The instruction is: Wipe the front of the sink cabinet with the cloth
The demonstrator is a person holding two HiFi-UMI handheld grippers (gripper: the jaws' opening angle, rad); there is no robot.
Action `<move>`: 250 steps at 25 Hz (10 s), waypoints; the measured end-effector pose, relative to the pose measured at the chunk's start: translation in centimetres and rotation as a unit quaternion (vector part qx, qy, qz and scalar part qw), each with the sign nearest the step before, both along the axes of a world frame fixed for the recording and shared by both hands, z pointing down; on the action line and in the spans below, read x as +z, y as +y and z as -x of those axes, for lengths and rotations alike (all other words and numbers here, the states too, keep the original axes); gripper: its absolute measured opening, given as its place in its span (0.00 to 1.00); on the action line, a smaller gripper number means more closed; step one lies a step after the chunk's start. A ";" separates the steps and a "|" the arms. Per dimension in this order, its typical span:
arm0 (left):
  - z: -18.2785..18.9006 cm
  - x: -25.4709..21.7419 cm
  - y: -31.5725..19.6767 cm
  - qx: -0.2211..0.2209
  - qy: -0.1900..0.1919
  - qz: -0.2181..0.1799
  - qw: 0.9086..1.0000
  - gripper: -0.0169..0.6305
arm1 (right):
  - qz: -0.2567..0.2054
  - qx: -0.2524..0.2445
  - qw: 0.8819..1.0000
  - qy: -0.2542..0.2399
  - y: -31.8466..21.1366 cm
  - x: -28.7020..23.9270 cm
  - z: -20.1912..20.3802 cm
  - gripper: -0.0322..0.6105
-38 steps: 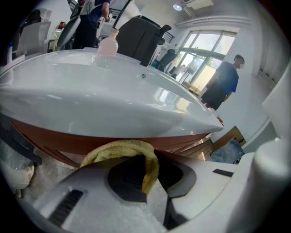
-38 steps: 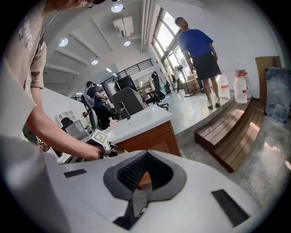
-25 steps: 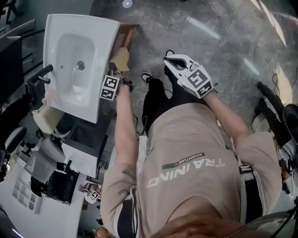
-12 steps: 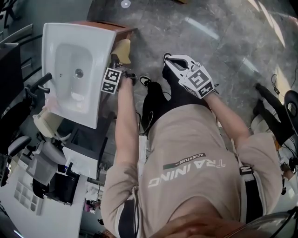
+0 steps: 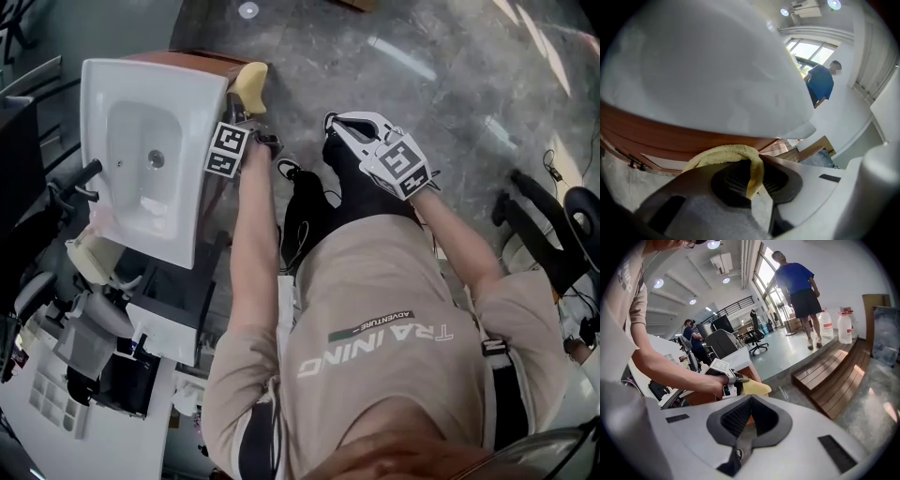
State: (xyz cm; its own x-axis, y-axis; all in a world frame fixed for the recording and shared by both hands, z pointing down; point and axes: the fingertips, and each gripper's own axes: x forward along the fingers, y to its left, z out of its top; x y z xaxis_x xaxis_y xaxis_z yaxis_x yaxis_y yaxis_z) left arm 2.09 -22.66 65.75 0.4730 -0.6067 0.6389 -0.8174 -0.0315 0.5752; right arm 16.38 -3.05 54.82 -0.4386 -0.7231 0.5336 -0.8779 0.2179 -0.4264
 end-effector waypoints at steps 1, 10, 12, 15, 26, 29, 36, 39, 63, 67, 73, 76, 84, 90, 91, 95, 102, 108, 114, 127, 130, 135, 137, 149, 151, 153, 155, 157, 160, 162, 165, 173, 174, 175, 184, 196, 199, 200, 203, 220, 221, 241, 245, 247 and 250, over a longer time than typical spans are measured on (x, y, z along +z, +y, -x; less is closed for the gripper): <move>-0.5 0.0 -0.2 -0.001 0.004 -0.003 1.000 0.09 | 0.001 0.000 1.000 0.001 0.1 0.1 -0.2 0.07; -5.3 -1.0 -0.9 0.060 0.027 -0.031 0.997 0.09 | 0.014 0.001 1.000 0.004 1.5 0.9 -0.9 0.07; -5.6 -1.3 -0.3 0.067 0.031 -0.033 0.997 0.09 | 0.014 -0.001 1.000 0.006 1.9 1.0 -0.7 0.07; -5.1 -1.5 1.7 0.082 0.034 -0.029 0.996 0.09 | 0.012 -0.001 1.000 0.008 2.4 0.9 0.4 0.07; 8.9 -0.2 13.2 0.052 -0.015 0.014 0.998 0.09 | 0.018 -0.064 0.998 -0.006 4.0 1.9 10.5 0.07; 15.3 0.7 15.5 0.024 -0.035 0.026 0.999 0.09 | 0.019 -0.085 0.996 -0.011 4.4 2.4 14.4 0.07; 29.5 2.0 18.9 -0.032 -0.085 0.041 0.995 0.09 | 0.029 -0.127 0.991 -0.015 5.8 3.1 23.4 0.07; 34.2 3.1 19.9 -0.052 -0.103 0.051 0.992 0.09 | 0.033 -0.138 0.990 -0.010 6.4 3.4 26.0 0.07; 47.8 9.5 18.3 -0.121 -0.116 0.080 0.983 0.09 | 0.054 -0.090 0.994 -0.030 8.5 6.5 34.3 0.07; 46.8 10.1 18.0 -0.117 -0.119 0.081 0.983 0.09 | 0.055 -0.064 0.995 -0.048 8.7 7.1 32.9 0.07; 43.3 10.1 15.9 -0.094 -0.117 0.060 0.987 0.09 | 0.052 -0.053 0.996 -0.044 9.9 7.6 30.8 0.07; 41.4 10.6 15.1 -0.091 -0.112 0.061 0.988 0.09 | 0.054 -0.041 0.997 -0.043 10.4 7.9 29.3 0.07; 36.1 11.7 12.8 -0.069 -0.103 0.054 0.991 0.09 | 0.063 -0.014 0.997 -0.047 10.8 9.6 25.6 0.07; 31.0 11.9 11.0 -0.027 -0.086 0.047 0.995 0.09 | 0.072 -0.003 0.996 -0.055 11.0 10.3 24.0 0.07; 30.3 11.9 10.7 -0.021 -0.085 0.047 0.995 0.09 | 0.073 -0.001 0.996 -0.056 10.9 10.5 23.7 0.07; 28.7 12.2 10.1 -0.012 -0.090 0.055 0.994 0.09 | 0.077 0.004 0.995 -0.062 10.4 11.1 22.4 0.07; 26.2 11.4 10.1 -0.010 -0.084 0.067 0.994 0.09 | 0.079 0.003 0.995 -0.064 9.8 11.3 20.3 0.07; 23.2 11.0 9.1 0.012 -0.086 0.059 0.994 0.09 | 0.080 0.002 0.994 -0.068 9.2 11.3 18.9 0.07; 20.3 11.8 7.7 0.011 -0.085 0.056 0.995 0.09 | 0.084 0.001 0.994 -0.069 9.1 11.9 17.2 0.07; 14.1 13.0 4.0 -0.015 -0.063 0.053 0.997 0.09 | 0.093 0.022 0.993 -0.073 9.2 12.9 12.2 0.07; 12.5 13.0 3.3 -0.012 -0.063 0.048 0.997 0.09 | 0.095 0.026 0.992 -0.073 9.1 13.1 10.9 0.07; 9.5 12.9 2.3 -0.007 -0.060 0.037 0.997 0.09 | 0.098 0.034 0.992 -0.073 8.7 13.6 8.5 0.07; 8.2 12.7 1.7 -0.001 -0.058 0.030 0.998 0.09 | 0.098 0.038 0.992 -0.073 8.5 13.6 7.6 0.07; 0.4 11.8 -0.3 0.018 -0.030 0.003 0.999 0.09 | 0.095 0.050 0.991 -0.079 7.4 14.4 4.2 0.07; -0.8 11.7 -0.8 0.028 -0.026 -0.005 0.999 0.09 | 0.094 0.049 0.991 -0.078 7.2 14.5 3.7 0.07; -2.4 11.3 -1.3 0.042 -0.022 -0.015 0.999 0.09 | 0.094 0.048 0.992 -0.076 7.0 14.6 3.2 0.07; -3.7 11.0 -1.7 0.054 -0.014 -0.024 0.998 0.09 | 0.095 0.046 0.992 -0.074 6.9 14.7 2.8 0.07; -4.8 10.7 -1.7 0.064 -0.007 -0.033 0.997 0.09 | 0.096 0.043 0.992 -0.072 7.0 14.8 2.8 0.07; -5.2 10.5 -0.9 0.077 -0.003 -0.037 0.996 0.09 | 0.097 0.038 0.992 -0.070 7.0 15.1 3.3 0.07; -4.9 10.8 0.0 0.086 -0.003 -0.034 0.996 0.09 | 0.097 0.036 0.992 -0.068 6.8 15.3 3.8 0.07; -2.9 11.4 2.7 0.088 -0.006 -0.024 0.996 0.09 | 0.098 0.026 0.993 -0.065 7.1 15.7 5.0 0.07; 13.0 15.3 11.9 0.035 -0.049 0.041 0.997 0.09 | 0.107 -0.010 0.992 -0.065 8.9 16.8 14.7 0.07; 15.4 15.7 13.2 0.027 -0.057 0.051 0.997 0.09 | 0.109 -0.017 0.992 -0.066 9.3 17.0 16.2 0.07; 17.9 16.2 14.4 0.020 -0.065 0.061 0.996 0.09 | 0.110 -0.025 0.991 -0.067 9.6 17.2 17.8 0.07; 37.9 18.8 21.6 -0.062 -0.119 0.107 0.985 0.09 | 0.112 -0.061 0.989 -0.074 11.0 17.9 29.9 0.07; 48.1 22.6 20.0 -0.148 -0.128 0.102 0.975 0.09 | 0.130 -0.079 0.986 -0.068 14.1 20.4 36.6 0.07; 48.3 22.3 18.7 -0.143 -0.123 0.085 0.978 0.09 | 0.131 -0.074 0.986 -0.067 14.4 20.8 36.7 0.07; 48.4 22.2 18.6 -0.142 -0.122 0.083 0.979 0.09 | 0.131 -0.073 0.986 -0.067 14.6 20.9 36.7 0.07; 48.4 22.0 18.4 -0.146 -0.120 0.084 0.978 0.09 | 0.132 -0.073 0.987 -0.065 14.7 20.8 36.5 0.07; 43.6 21.4 15.6 -0.122 -0.139 0.071 0.980 0.09 | 0.130 -0.039 0.988 -0.073 14.3 20.7 31.1 0.07; 43.2 21.3 15.3 -0.123 -0.138 0.072 0.980 0.09 | 0.130 -0.037 0.988 -0.072 14.3 20.7 30.6 0.07; 29.7 21.0 10.2 -0.022 -0.131 0.030 0.991 0.09 | 0.135 -0.008 0.988 -0.078 12.7 21.6 22.0 0.07; 28.4 21.2 9.9 -0.018 -0.134 0.027 0.990 0.09 | 0.139 -0.004 0.987 -0.080 12.4 21.8 20.8 0.07; 27.7 21.4 9.8 -0.013 -0.135 0.026 0.990 0.09 | 0.140 -0.003 0.987 -0.082 12.3 22.0 20.4 0.07; 26.4 21.6 9.8 -0.007 -0.132 0.024 0.991 0.09 | 0.142 -0.004 0.986 -0.085 12.1 22.2 19.6 0.07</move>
State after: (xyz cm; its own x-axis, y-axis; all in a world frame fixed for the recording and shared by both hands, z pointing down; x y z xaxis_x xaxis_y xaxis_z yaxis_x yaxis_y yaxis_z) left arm -24.28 -12.91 87.37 0.2761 -0.5780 0.7679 -0.9401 0.0038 0.3409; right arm -3.21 9.06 77.02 -0.5439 -0.5519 0.6321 -0.7871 0.0744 -0.6123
